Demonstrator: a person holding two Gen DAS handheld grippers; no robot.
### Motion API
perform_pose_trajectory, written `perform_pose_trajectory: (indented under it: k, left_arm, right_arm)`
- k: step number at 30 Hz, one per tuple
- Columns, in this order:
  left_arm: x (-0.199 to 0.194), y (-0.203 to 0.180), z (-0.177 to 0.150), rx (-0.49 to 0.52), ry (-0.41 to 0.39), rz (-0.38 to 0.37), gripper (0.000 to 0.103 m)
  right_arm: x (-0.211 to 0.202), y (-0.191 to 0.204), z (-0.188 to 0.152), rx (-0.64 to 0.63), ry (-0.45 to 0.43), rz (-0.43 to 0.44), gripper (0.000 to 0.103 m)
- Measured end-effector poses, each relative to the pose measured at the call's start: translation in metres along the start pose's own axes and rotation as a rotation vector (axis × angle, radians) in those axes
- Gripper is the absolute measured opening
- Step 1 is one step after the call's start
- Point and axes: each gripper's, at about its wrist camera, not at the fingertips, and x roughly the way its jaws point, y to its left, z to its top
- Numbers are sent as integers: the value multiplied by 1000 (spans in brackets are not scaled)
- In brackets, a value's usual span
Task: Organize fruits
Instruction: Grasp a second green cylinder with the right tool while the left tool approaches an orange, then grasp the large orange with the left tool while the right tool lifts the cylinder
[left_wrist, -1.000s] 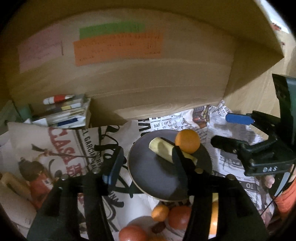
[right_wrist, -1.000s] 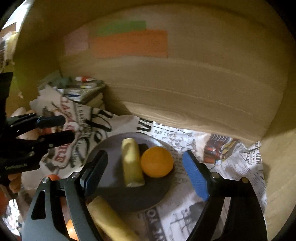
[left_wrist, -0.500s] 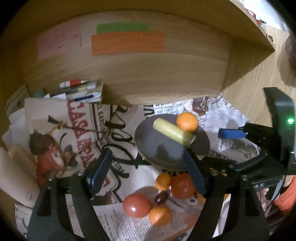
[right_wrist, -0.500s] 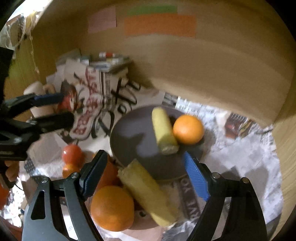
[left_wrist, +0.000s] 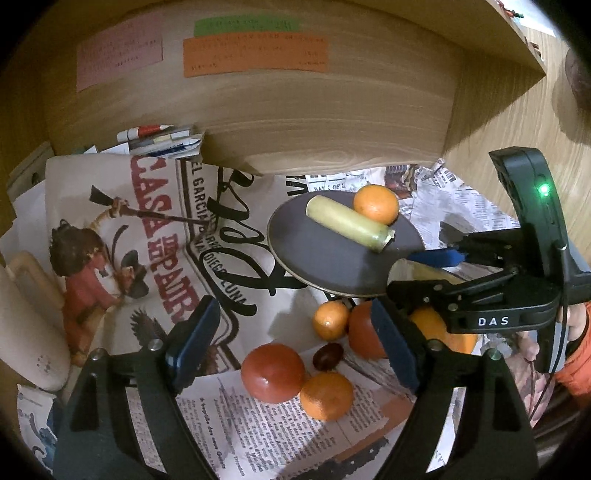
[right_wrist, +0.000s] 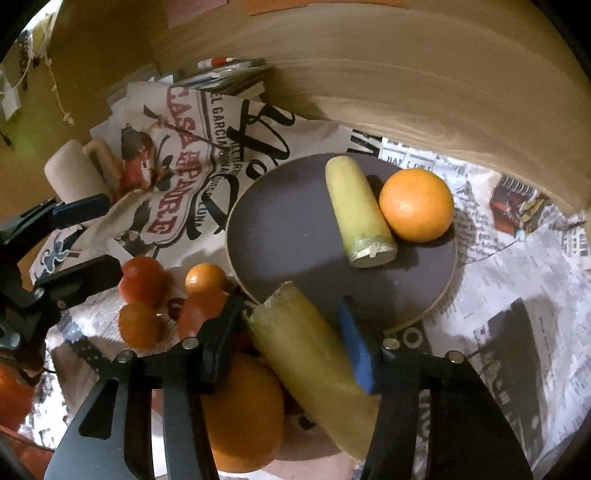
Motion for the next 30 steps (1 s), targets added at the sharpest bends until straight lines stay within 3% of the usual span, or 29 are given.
perform_pose_trajectory:
  k: [12, 19, 21, 25, 30]
  left_arm:
    - [1, -28, -3, 27, 10, -90, 84]
    - [10, -57, -6, 36, 33, -162, 84]
    - [13, -65, -8, 40, 43, -174, 84]
    - [19, -79, -13, 54, 58, -182, 84]
    - [30, -95, -19, 75, 86, -180, 84]
  right_arm:
    - [-39, -29, -12, 98, -78, -72, 41]
    - [-36, -53, -29, 153, -15, -125, 33]
    - [-36, -58, -37, 156, -5, -152, 35]
    - [-45, -64, -48, 171, -14, -119, 35]
    - [-44, -64, -59, 126, 9, -143, 52]
